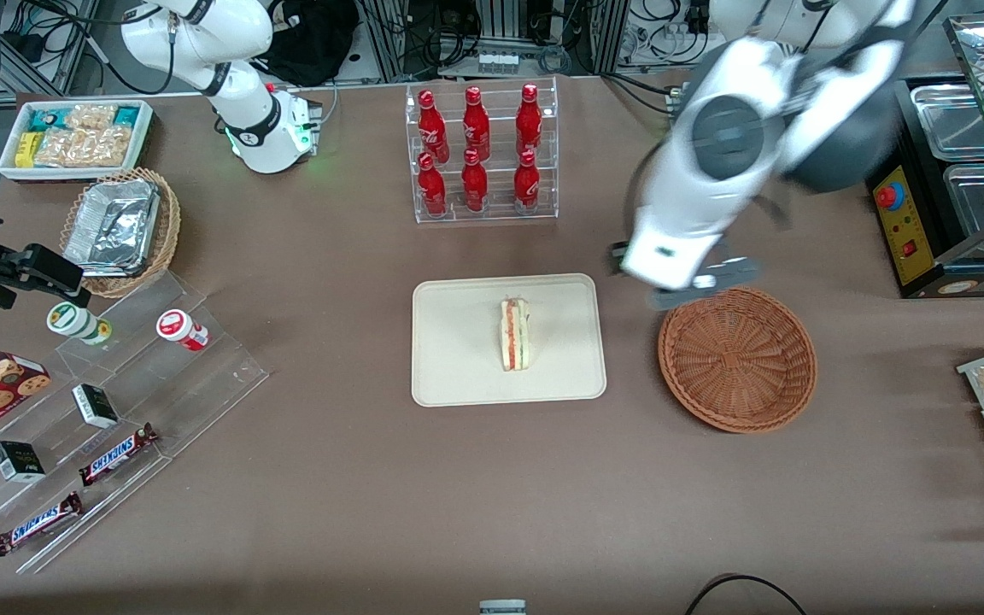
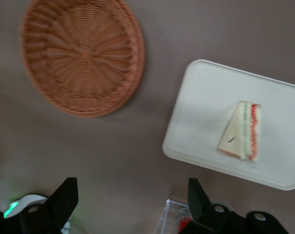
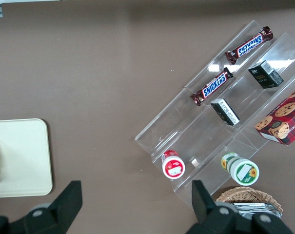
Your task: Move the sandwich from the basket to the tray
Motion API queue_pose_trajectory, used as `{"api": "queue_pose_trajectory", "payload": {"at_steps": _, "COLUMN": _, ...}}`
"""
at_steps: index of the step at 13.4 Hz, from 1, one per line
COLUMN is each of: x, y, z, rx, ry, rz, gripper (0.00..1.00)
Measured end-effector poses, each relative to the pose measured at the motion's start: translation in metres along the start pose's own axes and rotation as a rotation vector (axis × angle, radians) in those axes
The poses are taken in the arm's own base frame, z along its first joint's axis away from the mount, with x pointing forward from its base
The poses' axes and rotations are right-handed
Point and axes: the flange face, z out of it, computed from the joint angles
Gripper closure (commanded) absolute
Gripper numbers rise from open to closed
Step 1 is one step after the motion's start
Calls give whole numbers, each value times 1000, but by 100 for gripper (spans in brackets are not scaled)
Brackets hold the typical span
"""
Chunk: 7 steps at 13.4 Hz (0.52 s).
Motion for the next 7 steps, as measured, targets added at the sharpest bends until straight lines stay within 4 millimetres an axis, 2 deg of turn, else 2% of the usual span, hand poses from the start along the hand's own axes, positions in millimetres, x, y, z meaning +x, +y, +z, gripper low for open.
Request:
{"api": "queue_pose_trajectory", "payload": {"at_steps": 3, "x": 25, "y": -78, "z": -31, "rx": -12, "ry": -7, "rz": 22, "gripper": 1}}
{"api": "queue_pose_trajectory", "payload": {"at_steps": 7, "x": 53, "y": -164, "z": -48, "rx": -31, "ry": -14, "rz": 60, "gripper": 1}}
